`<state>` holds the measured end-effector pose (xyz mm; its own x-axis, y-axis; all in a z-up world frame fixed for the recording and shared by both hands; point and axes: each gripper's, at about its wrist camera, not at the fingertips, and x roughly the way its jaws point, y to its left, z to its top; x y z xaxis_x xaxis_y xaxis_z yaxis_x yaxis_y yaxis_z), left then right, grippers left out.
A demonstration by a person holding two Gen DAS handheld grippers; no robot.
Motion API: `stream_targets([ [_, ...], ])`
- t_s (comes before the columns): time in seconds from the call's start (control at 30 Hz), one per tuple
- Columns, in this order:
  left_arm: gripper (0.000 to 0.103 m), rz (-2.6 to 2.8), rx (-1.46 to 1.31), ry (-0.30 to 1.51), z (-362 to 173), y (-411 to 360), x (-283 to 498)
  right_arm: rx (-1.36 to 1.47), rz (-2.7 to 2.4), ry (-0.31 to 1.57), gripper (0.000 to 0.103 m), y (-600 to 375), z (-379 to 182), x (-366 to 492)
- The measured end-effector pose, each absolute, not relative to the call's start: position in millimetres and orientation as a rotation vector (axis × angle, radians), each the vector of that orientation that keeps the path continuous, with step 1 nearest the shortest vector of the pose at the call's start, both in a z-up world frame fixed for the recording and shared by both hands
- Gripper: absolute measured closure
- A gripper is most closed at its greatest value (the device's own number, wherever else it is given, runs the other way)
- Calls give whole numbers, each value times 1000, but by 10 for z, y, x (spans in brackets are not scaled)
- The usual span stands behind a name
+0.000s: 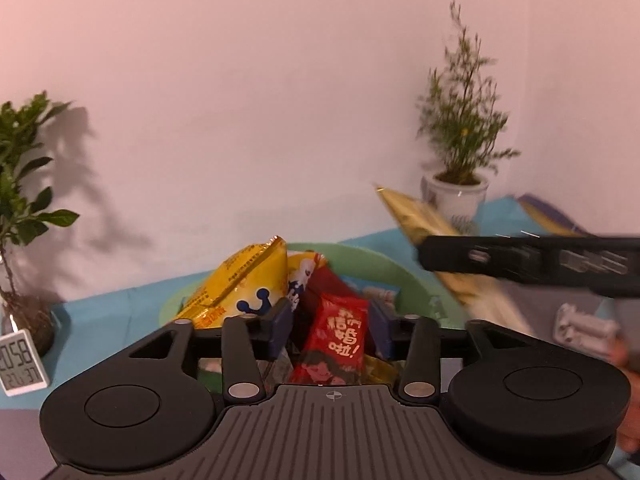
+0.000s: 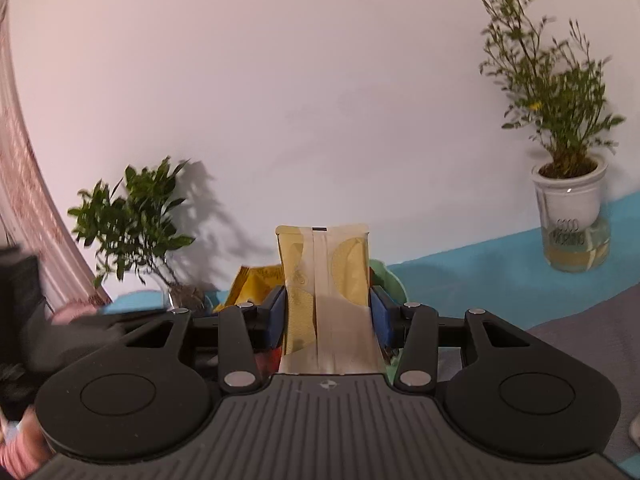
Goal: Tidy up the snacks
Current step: 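Carry the red candy bar and cream-green pack over the green bowl and open both tools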
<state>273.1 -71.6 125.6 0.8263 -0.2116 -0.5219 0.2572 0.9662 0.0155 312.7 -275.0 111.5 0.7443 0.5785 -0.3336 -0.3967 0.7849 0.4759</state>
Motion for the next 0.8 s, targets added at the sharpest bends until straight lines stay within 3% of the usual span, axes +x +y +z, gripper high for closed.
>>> stream_targets([
  [0.27,0,-195,62,539,1314,-457,2232,537,523,543,51,-2510,1009,3487],
  [0.37,0,-158,77,561,1265,-379,2116,440,462,594,47,-2308,923,3554],
  [0.5,0,-97,116,590,1192,-337,1983,382,456,575,29,-2301,926,3364],
  [0.8,0,9,147,682,1047,-416,1873,247,444,533,19,-2537,1052,2710],
])
